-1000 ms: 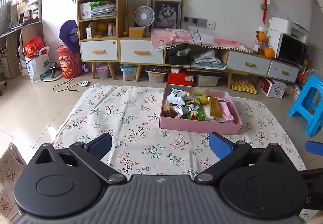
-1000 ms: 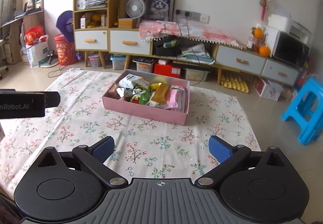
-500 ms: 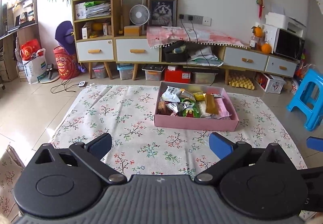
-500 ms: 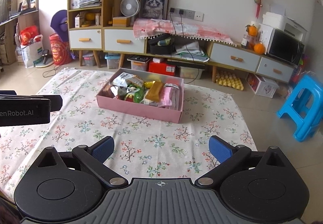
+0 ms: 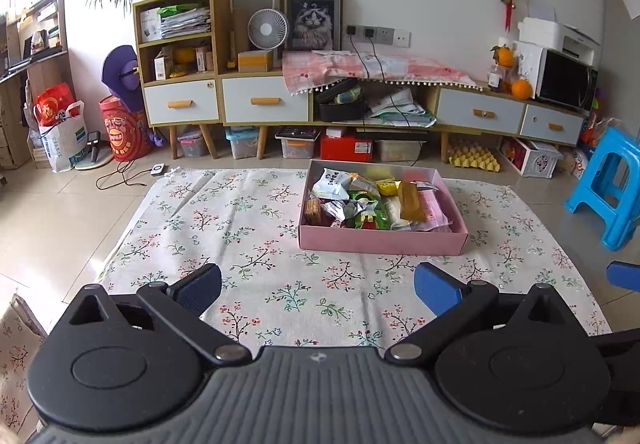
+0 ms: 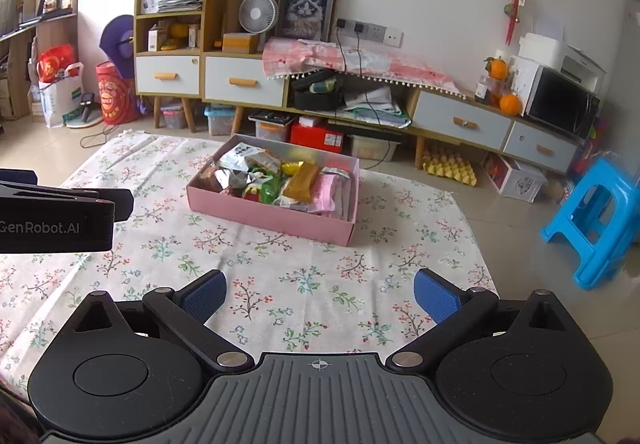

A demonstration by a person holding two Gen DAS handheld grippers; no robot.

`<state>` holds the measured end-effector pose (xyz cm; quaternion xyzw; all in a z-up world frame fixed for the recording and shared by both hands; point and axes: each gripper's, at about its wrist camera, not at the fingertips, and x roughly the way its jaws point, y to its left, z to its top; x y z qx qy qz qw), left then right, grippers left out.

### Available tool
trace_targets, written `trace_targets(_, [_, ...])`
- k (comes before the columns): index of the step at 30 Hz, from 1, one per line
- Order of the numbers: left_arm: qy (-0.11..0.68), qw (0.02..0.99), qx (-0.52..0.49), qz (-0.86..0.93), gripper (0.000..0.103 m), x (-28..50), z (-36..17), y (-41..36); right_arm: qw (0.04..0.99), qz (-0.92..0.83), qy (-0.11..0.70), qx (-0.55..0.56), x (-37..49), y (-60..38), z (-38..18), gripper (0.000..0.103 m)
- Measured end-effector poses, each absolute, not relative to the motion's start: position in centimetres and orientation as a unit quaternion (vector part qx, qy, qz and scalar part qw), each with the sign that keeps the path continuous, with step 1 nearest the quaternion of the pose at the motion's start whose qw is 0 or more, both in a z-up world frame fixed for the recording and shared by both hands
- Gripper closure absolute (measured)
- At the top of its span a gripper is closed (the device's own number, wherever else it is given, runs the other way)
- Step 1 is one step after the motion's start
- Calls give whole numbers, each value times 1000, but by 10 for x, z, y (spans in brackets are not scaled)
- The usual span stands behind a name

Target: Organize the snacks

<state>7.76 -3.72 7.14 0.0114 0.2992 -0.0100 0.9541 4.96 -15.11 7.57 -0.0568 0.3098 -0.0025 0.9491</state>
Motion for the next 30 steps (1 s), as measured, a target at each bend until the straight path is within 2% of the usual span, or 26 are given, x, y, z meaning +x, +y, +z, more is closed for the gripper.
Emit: trace_targets(30, [301, 953, 19, -17, 0, 79, 71, -38, 949, -5, 307, -78, 48, -149, 75, 2])
